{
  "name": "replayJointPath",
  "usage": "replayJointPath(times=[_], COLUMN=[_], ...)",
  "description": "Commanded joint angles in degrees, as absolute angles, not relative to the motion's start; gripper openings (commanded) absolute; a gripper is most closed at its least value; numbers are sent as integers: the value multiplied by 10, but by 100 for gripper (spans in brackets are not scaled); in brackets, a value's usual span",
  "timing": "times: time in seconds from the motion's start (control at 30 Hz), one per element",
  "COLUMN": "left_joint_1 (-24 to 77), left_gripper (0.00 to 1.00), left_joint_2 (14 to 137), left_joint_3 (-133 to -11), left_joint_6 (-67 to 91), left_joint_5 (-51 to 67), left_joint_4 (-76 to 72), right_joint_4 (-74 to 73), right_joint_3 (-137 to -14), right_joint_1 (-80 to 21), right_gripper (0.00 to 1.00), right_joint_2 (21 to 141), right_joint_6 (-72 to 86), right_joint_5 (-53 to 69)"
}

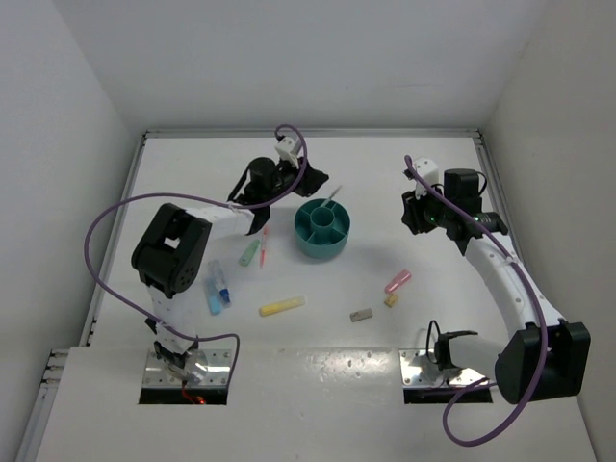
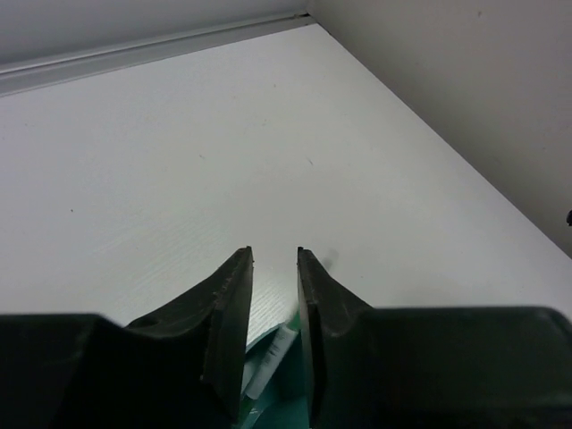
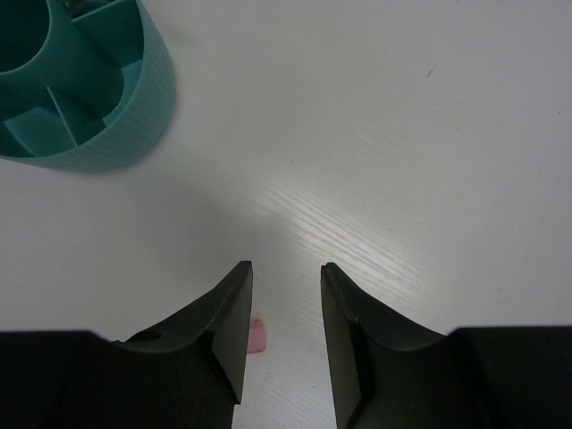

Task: Sort the stationery into containers
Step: Place the stationery into the container, then grab a piece of stationery with the left arm

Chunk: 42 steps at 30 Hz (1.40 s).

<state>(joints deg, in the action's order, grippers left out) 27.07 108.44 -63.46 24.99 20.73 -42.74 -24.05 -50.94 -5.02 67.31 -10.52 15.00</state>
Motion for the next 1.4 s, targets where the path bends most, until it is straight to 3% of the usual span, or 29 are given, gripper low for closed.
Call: replayJointPath(times=[0.0,0.17,0.33,0.37,0.43,0.5,0.57,0.6,0.63,0.67,0.7,0.77,0.87,1.03,1.23,1.37], left_joint_1=[281,281,275,275,275,269,260,255,246,246,240,240,235,235,235,246], left_gripper=[34,34,34,32,21,0,0,1,14,33,63,73,73,62,48,47], left_joint_2=[1087,1086,987,964,907,899,907,913,919,925,932,932,942,955,1014,1043], left_joint_3=[-636,-647,-613,-613,-620,-666,-693,-693,-693,-693,-688,-677,-643,-604,-624,-645], left_joint_6=[243,237,237,237,262,309,361,361,361,356,350,344,344,349,330,324], left_joint_5=[215,205,175,121,32,-143,-204,-204,-196,-176,-176,-170,-163,-142,-109,-109], left_joint_4=[-433,-419,-398,-366,-216,-74,80,109,131,157,166,179,179,171,165,165], right_joint_4=[-218,-218,-218,-218,-218,-218,-218,-218,-218,-218,-218,-223,-223,-223,-223,-223], right_joint_3=[-523,-523,-523,-523,-523,-523,-523,-523,-523,-523,-523,-523,-523,-523,-523,-523], right_joint_1=[-50,-50,-50,-50,-50,-50,-50,-50,-50,-50,-50,-50,-50,-50,-50,-50], right_gripper=[37,37,37,37,37,37,37,37,37,37,37,37,37,37,37,37], right_joint_2=[673,673,673,668,668,668,668,668,668,668,668,662,657,657,657,657], right_joint_6=[-108,-108,-108,-108,-108,-108,-108,-108,-108,-108,-108,-108,-108,-108,-108,-108], right_joint_5=[149,144,144,144,144,144,150,150,156,156,156,156,156,161,161,156])
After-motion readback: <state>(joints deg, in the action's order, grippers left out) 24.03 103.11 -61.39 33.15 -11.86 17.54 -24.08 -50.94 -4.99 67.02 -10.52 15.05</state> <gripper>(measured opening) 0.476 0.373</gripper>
